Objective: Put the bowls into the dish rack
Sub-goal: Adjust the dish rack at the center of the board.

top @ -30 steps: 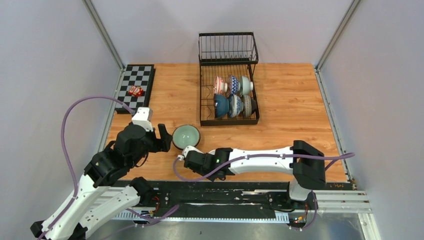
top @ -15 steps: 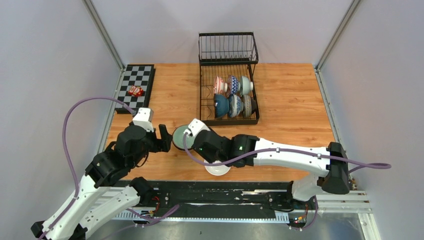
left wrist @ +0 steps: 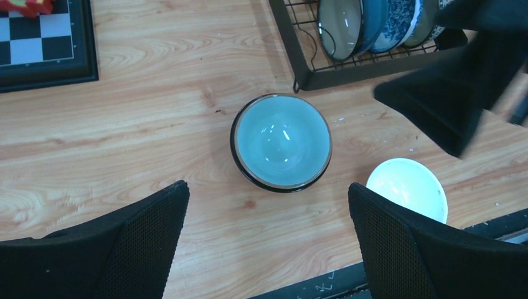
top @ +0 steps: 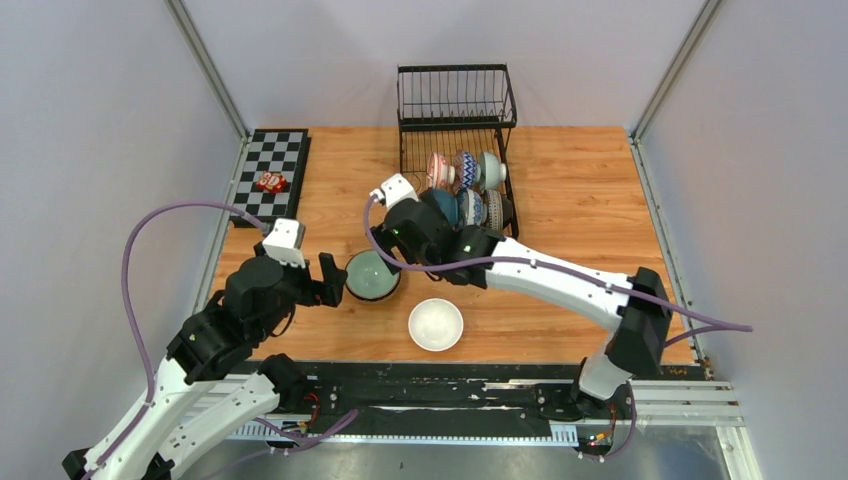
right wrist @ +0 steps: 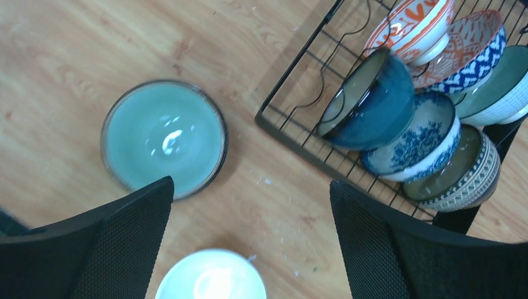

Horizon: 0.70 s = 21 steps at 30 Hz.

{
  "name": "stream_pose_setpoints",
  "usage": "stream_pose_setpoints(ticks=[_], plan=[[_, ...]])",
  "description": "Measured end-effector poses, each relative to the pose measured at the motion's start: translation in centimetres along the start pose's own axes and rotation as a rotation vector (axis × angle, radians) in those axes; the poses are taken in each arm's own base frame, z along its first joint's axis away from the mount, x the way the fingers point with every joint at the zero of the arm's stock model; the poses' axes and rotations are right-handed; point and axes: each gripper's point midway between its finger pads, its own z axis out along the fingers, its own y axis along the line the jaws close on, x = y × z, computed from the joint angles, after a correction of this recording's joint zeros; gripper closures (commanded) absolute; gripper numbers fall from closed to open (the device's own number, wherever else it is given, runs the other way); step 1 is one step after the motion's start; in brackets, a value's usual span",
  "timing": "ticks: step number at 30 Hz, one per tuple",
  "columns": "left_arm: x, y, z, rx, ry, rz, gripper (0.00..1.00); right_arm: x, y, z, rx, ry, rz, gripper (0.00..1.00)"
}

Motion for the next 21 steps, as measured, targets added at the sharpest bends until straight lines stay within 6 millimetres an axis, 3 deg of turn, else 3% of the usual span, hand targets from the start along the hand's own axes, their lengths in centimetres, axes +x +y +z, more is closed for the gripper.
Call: stream_pose_setpoints(ticks=[10, 21], plan=[[0.2, 0.0, 0.0, 0.029, -0.04, 0.026, 0.0, 0.8, -2.0, 9.3, 0.068, 0.065, 0.103, 0.04], [0.5, -0.1, 0.2, 0.034, -0.033, 0.032, 0.0, 1.1, -2.5, 15.9, 0.032, 0.084, 0.203, 0.24]])
